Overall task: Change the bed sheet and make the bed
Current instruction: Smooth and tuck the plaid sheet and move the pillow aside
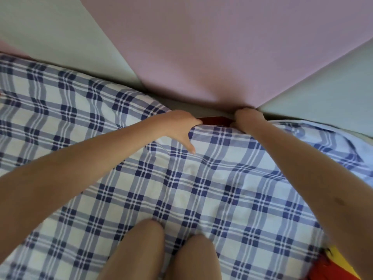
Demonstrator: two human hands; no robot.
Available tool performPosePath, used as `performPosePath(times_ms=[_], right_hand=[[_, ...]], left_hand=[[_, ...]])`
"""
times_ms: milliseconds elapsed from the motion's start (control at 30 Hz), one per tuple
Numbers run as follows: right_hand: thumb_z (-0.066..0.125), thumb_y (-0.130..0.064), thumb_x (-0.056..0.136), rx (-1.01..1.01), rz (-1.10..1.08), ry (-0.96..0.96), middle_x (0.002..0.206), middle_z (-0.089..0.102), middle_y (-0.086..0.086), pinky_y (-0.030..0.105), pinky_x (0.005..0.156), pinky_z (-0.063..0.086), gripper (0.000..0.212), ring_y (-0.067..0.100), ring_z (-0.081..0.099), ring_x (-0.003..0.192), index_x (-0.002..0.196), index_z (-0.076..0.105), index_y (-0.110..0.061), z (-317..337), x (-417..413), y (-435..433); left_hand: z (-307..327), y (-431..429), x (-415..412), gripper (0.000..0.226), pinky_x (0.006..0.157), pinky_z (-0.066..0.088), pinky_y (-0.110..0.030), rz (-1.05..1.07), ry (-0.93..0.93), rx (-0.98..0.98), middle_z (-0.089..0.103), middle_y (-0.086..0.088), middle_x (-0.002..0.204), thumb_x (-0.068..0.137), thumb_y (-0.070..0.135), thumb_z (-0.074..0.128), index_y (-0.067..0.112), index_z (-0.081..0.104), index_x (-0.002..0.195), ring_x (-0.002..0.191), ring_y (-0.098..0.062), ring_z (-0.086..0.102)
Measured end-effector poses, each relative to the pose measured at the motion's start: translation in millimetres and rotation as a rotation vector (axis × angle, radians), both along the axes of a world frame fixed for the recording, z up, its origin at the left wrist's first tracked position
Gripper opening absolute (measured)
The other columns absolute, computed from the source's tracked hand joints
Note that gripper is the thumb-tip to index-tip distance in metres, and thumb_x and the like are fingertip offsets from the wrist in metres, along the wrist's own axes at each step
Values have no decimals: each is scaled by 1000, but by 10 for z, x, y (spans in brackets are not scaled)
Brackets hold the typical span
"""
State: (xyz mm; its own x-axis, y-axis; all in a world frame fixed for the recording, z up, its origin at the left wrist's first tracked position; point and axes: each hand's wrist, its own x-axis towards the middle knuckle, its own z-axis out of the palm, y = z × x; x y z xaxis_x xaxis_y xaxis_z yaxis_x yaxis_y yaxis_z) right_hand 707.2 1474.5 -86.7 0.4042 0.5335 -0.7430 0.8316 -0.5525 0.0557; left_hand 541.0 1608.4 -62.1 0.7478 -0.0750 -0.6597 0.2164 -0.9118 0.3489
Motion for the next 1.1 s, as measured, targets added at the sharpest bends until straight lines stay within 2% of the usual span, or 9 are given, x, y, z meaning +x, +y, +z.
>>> performPosePath(times_ms=[167,233,333,400,533,733,833,1000,1100], right_hand=[[46,-14,97,247,36,-144,111,66,12,35,76,46,24,32,62,102,113,64,-10,-52,-4,-62],[44,-40,99,405,-133,176,111,65,11,34,79,44,35,30,60,104,115,62,-14,32,-53,-19],[64,-65,75,157,-164,650,141,47,-5,34,105,36,84,19,45,128,143,37,-26,193,-114,-24],[81,-58,59,-50,29,538,146,40,-7,37,109,35,111,21,41,131,149,23,-27,123,-20,2],[90,-53,44,-214,-61,547,145,43,-3,42,108,37,125,24,45,129,148,27,-25,-101,167,163],[77,-69,50,152,19,131,137,52,3,44,106,36,118,30,47,126,146,24,-25,-290,64,-120],[70,-77,53,351,26,3,134,54,5,43,108,29,110,28,48,124,141,32,-25,-321,30,-346],[54,-88,55,391,-31,-61,127,56,11,43,106,31,106,29,48,122,133,43,-17,-365,93,-575],[53,-90,54,283,-39,-54,116,62,10,42,103,35,104,29,53,116,125,48,-14,-290,137,-471]], left_hand=[[-150,49,157,97,83,38,-24,36,131,-91,53,1,136,66,58,77,20,34,145,114,-20,54],[-204,129,264,85,84,45,-27,84,205,-137,59,4,126,65,56,78,24,45,136,102,-16,58],[-337,261,465,68,87,53,-34,167,342,-282,65,7,115,63,47,84,26,57,122,94,-13,63],[-400,304,559,75,88,54,-37,228,402,-333,65,6,116,56,45,87,25,58,122,97,-15,64],[-482,391,621,87,97,48,-39,272,361,-282,56,7,125,57,49,86,24,48,132,108,-17,56],[-536,358,179,75,73,46,-33,191,-208,148,64,0,98,65,77,61,16,53,108,83,-21,59],[-667,512,-269,70,88,42,-39,169,-528,418,68,-7,100,80,75,37,13,57,107,92,-26,62],[-734,884,-564,70,90,38,-43,202,-527,575,68,-16,91,84,66,30,4,61,93,91,-31,62],[-653,971,-518,75,66,39,-33,249,-488,540,64,-17,66,81,69,26,2,59,73,70,-32,63]])
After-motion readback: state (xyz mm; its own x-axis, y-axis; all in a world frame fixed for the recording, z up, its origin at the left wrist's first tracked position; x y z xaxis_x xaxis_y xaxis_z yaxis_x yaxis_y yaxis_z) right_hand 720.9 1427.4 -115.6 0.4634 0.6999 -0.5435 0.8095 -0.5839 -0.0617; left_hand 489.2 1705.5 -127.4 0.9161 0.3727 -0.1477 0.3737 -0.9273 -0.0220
